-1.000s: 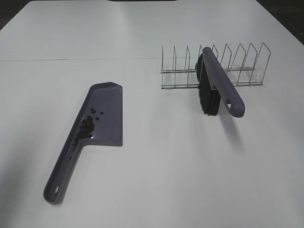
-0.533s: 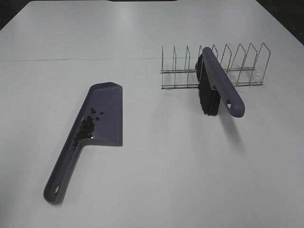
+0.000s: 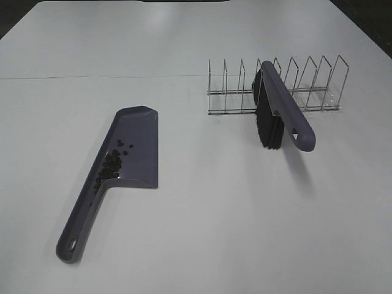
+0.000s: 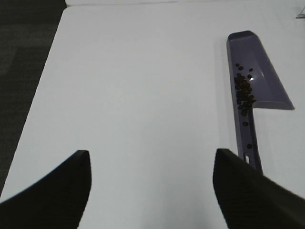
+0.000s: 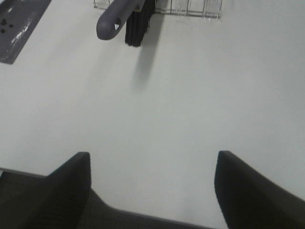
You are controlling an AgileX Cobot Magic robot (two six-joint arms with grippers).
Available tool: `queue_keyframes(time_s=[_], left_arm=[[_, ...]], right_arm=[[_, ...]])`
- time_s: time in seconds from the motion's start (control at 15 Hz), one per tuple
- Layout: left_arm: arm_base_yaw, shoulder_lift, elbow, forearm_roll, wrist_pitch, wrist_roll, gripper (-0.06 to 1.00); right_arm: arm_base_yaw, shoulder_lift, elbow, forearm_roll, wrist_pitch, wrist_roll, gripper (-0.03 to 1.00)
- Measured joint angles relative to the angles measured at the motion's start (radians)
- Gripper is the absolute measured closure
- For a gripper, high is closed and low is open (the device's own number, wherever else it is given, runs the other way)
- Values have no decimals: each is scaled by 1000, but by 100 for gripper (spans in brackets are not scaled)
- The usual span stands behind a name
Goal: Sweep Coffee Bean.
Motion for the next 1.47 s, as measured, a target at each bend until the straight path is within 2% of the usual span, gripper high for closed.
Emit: queue_keyframes(time_s=[0.33, 0.53, 1.2, 1.27, 1.47], left_arm=[[0, -140, 112, -43, 1, 20, 28], [0, -175, 154, -38, -73, 23, 28], [0, -178, 156, -31, -87, 23, 28], [27, -178, 156, -59, -87, 23, 28], [133, -178, 156, -70, -87, 23, 28]], right_arm=[[0, -23, 9, -2, -19, -11, 33], [0, -23, 17, -3, -32, -18, 33], [0, -23, 28, -7, -47, -18, 33], [0, -23, 28, -7, -47, -18, 33], [0, -23, 28, -7, -47, -18, 33]])
